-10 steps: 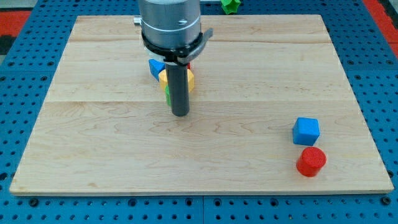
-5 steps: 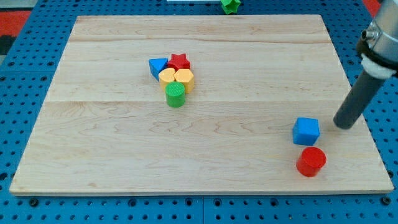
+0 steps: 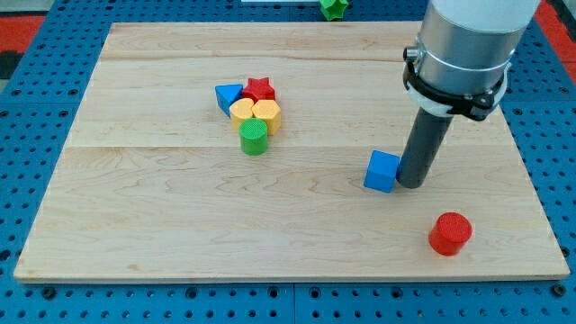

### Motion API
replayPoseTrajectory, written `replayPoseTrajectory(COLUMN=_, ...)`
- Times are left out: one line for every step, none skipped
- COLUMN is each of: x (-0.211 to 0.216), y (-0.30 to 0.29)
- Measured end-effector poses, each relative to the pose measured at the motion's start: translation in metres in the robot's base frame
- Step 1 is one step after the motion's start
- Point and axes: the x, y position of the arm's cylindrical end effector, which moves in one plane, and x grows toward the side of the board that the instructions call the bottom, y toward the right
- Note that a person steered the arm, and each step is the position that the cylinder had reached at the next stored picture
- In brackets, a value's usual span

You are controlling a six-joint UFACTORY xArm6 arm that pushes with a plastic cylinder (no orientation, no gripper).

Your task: Slide the blue cube left to the green circle

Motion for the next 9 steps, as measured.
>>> replayPoseTrajectory(x=-0.017, y=-0.006)
replayPoseTrajectory(x=-0.023, y=-0.021)
replayPoseTrajectory(x=-0.021, y=-0.046)
replayPoseTrajectory(x=0.002, y=-0.048)
replayPoseTrajectory(x=0.013, y=-0.086)
replayPoseTrajectory(x=0.013, y=-0.141)
replayPoseTrajectory(x=0.01, y=-0.187)
replayPoseTrajectory(x=0.001, y=-0.222)
replayPoseTrajectory(x=-0.014, y=-0.234)
